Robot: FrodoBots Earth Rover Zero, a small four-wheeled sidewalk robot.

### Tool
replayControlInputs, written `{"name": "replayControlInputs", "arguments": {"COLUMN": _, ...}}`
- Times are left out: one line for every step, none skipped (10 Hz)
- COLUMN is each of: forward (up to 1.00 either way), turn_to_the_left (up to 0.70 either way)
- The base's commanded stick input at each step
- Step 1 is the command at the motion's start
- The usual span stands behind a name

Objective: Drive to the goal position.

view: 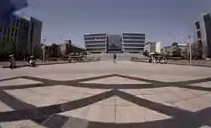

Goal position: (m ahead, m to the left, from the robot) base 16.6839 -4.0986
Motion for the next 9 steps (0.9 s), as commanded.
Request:
{"name": "replayControlInputs", "arguments": {"forward": 1.0, "turn_to_the_left": 0.0}}
{"name": "replayControlInputs", "arguments": {"forward": 1.0, "turn_to_the_left": 0.0}}
{"name": "replayControlInputs", "arguments": {"forward": 1.0, "turn_to_the_left": 0.0}}
{"name": "replayControlInputs", "arguments": {"forward": 1.0, "turn_to_the_left": 0.0}}
{"name": "replayControlInputs", "arguments": {"forward": 1.0, "turn_to_the_left": 0.0}}
{"name": "replayControlInputs", "arguments": {"forward": 1.0, "turn_to_the_left": -0.22}}
{"name": "replayControlInputs", "arguments": {"forward": 1.0, "turn_to_the_left": -0.34}}
{"name": "replayControlInputs", "arguments": {"forward": 1.0, "turn_to_the_left": -0.21}}
{"name": "replayControlInputs", "arguments": {"forward": 1.0, "turn_to_the_left": -0.08}}
